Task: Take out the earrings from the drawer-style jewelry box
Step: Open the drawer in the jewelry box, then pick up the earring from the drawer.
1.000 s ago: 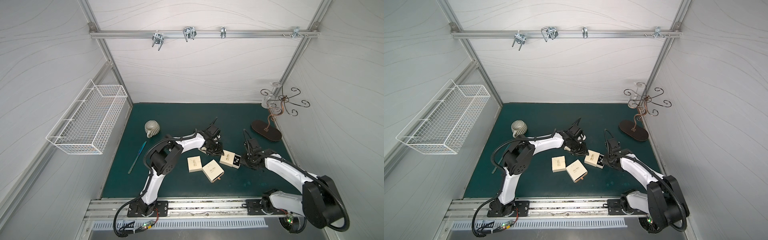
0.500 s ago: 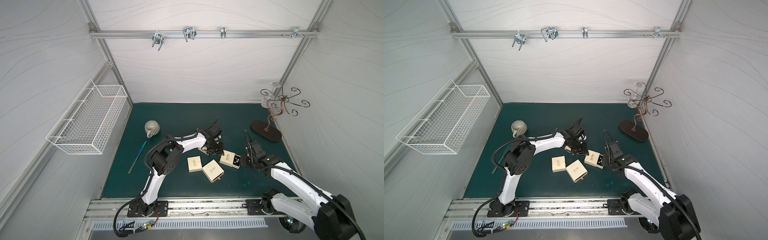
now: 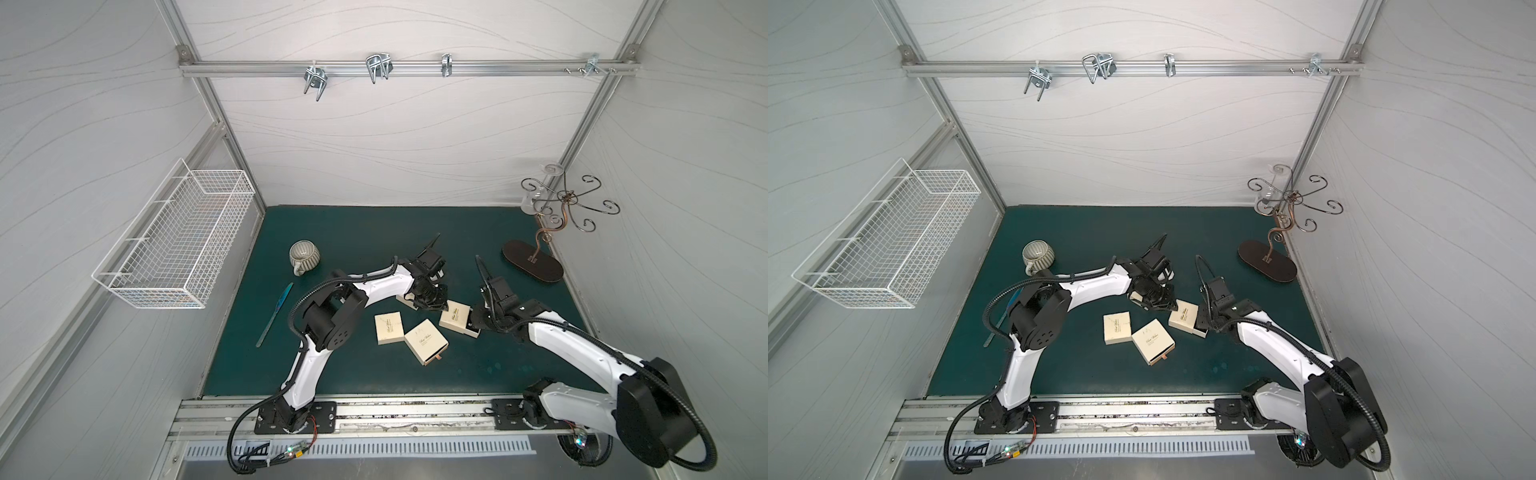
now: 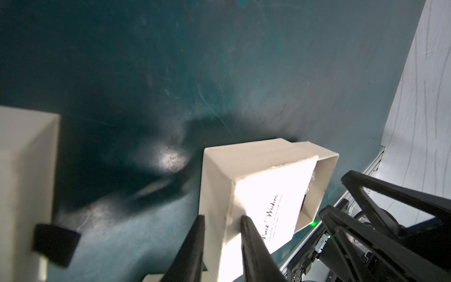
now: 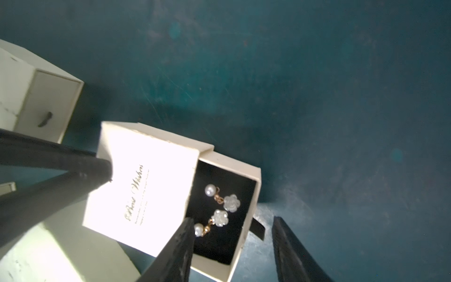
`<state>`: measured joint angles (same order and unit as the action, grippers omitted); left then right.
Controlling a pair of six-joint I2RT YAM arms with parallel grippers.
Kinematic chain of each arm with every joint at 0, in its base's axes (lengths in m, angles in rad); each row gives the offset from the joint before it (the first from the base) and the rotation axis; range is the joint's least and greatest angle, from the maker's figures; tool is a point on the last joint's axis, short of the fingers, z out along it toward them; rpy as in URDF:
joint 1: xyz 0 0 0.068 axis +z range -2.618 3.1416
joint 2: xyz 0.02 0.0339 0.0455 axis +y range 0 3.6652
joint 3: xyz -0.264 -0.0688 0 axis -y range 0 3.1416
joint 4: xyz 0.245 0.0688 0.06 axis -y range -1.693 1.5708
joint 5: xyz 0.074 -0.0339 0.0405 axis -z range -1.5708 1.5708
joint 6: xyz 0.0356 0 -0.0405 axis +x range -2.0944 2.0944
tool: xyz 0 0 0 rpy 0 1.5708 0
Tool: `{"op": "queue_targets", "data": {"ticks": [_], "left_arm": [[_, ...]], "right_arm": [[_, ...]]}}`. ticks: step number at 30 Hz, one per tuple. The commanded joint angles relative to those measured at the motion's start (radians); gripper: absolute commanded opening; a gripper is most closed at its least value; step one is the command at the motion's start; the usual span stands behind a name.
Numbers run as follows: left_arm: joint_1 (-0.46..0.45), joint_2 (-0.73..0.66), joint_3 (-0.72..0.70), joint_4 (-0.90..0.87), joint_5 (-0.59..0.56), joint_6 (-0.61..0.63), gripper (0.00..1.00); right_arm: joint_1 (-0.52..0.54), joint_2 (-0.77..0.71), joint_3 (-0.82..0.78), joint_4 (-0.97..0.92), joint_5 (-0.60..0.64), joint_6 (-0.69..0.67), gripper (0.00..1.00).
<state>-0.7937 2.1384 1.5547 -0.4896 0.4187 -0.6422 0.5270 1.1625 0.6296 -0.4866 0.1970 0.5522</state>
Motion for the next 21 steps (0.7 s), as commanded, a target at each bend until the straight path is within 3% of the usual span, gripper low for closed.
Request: {"op": "queue_targets", "data": {"ticks": [1, 7, 21], "left_arm": [[0.005, 0.071, -0.011, -0.118, -0.115, 0.012, 0.28], [0.003, 0.073, -0.004, -0.13, -0.115, 0.015, 0.28], [0.003, 0.081, 0.01, -0.144, -0.117, 0.021, 0.28]], "right_arm": [[0.007, 0.008, 0.026, 0.016, -0.001, -0.008, 0.53], [0.007, 0.045, 0.038, 0.033, -0.004, -0.006, 0.5], [0.006, 0.153, 0.057, 0.059, -0.013, -0.013, 0.33]]}}
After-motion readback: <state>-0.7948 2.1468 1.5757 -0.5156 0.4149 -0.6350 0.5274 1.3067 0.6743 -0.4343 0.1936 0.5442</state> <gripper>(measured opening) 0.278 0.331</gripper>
